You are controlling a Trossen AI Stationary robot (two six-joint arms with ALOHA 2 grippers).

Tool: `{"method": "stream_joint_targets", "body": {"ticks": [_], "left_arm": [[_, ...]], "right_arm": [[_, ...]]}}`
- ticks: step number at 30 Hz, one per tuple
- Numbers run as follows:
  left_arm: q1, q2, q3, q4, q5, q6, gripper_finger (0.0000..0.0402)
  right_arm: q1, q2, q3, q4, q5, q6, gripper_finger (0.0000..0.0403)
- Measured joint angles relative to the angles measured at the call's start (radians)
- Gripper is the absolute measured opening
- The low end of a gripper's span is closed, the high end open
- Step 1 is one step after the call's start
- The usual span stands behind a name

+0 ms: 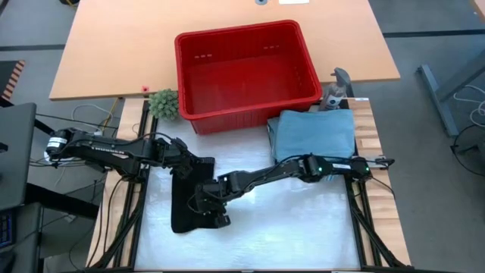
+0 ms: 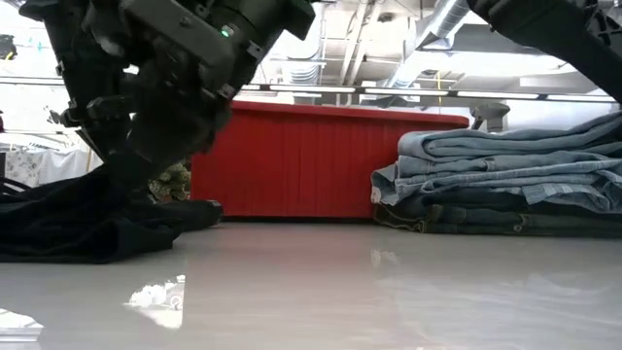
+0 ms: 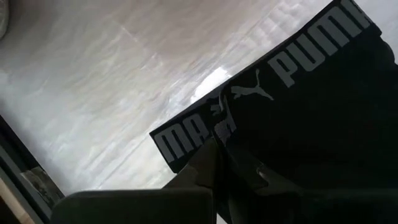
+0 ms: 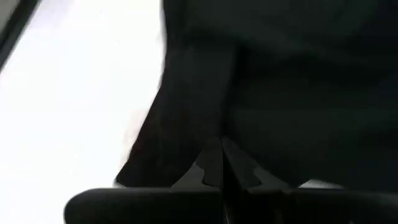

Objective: Fold Laundry from Bin
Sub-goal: Fold the black boxer short

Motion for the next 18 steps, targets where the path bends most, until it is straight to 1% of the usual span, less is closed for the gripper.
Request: {"method": "stream_joint_targets", "body": {"ticks": [12,18], "left_arm": [[0.0,0.0,0.0,-0.009,0.0,0.018,0.0],[0.0,0.0,0.0,-0.017,0.0,0.018,0.0]], "right_arm": [[-0.02,0.003,-0.003,-0.037,0.034,0.006,0.0015],[-0.014,0.002,-0.07,-0.006,0.036,0.024,0.0015]]}}
